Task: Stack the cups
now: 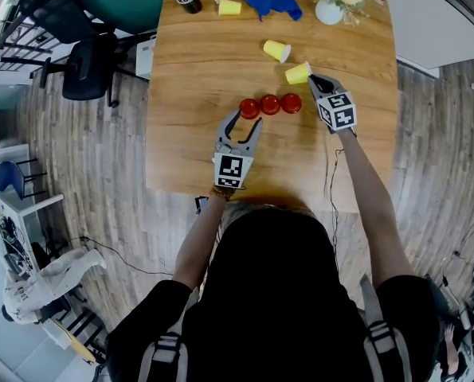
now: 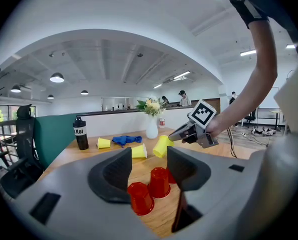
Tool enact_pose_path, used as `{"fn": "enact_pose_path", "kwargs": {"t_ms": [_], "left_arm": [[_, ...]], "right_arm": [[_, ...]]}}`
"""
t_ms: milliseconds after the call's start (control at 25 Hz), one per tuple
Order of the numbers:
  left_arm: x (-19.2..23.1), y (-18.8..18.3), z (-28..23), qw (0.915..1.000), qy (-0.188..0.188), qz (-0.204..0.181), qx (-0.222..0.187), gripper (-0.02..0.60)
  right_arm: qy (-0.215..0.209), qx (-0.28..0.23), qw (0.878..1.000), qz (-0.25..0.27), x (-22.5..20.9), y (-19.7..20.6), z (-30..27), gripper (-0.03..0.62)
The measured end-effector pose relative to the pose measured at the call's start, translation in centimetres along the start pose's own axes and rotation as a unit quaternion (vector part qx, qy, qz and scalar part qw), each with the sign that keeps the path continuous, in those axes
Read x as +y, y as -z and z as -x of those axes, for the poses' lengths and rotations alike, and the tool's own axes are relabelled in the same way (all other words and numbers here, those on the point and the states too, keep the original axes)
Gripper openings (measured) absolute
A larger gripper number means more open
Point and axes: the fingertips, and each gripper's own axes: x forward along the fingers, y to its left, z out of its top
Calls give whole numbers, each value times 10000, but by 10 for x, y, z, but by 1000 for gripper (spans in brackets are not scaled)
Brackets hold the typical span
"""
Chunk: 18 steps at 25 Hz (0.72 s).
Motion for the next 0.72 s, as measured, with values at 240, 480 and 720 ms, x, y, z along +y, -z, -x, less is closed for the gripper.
{"fn": "enact_pose_path", "kwargs": {"t_ms": [240,480,720], "left_arm": [[-5,-6,1,9999,84,28,-79,227],[-12,-16,0,9991,317,162,-224,229],[-16,-21,2,9970,655,252,-340,239]], "right_arm": [[-191,-488,9980,-356,24,-17,34,25],[-771,-1026,9854,-1116,66,-29,62,25],[-1594,-1350,9628,-1716,116,-33,85,25]]}}
